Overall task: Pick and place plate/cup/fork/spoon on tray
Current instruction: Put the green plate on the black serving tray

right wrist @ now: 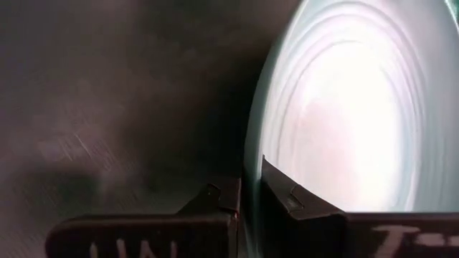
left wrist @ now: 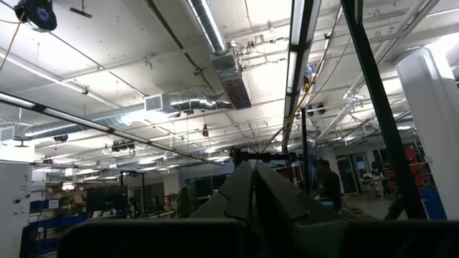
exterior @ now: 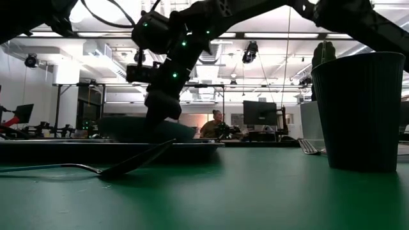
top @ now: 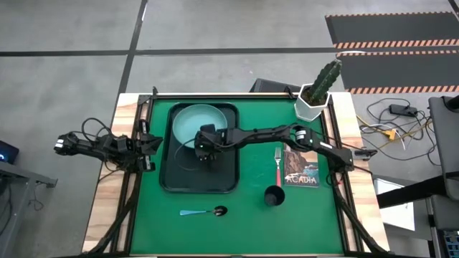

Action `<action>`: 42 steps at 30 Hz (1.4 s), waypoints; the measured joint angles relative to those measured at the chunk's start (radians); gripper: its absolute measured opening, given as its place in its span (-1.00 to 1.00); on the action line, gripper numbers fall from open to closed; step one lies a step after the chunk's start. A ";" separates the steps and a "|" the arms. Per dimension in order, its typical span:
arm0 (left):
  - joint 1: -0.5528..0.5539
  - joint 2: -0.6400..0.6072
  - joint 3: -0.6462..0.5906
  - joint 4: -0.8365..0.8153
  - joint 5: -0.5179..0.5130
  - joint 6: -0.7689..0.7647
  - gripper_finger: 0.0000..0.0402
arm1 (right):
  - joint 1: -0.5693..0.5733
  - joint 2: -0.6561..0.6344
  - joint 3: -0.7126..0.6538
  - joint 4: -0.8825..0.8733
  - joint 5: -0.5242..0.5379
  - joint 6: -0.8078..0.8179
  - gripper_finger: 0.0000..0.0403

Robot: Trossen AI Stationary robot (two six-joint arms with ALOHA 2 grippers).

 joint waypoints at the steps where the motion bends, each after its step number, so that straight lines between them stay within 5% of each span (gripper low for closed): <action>1: 0.000 0.000 0.000 0.000 0.000 0.000 -1.00 | 0.000 0.002 0.000 -0.003 0.000 0.004 -0.94; 20: 0.000 0.000 0.000 0.009 0.000 -0.003 -1.00 | -0.005 0.004 -0.002 -0.007 -0.033 0.053 -0.93; 42: 0.000 -0.002 0.001 0.045 0.000 -0.078 -1.00 | -0.014 0.006 -0.003 0.008 -0.026 0.030 -0.67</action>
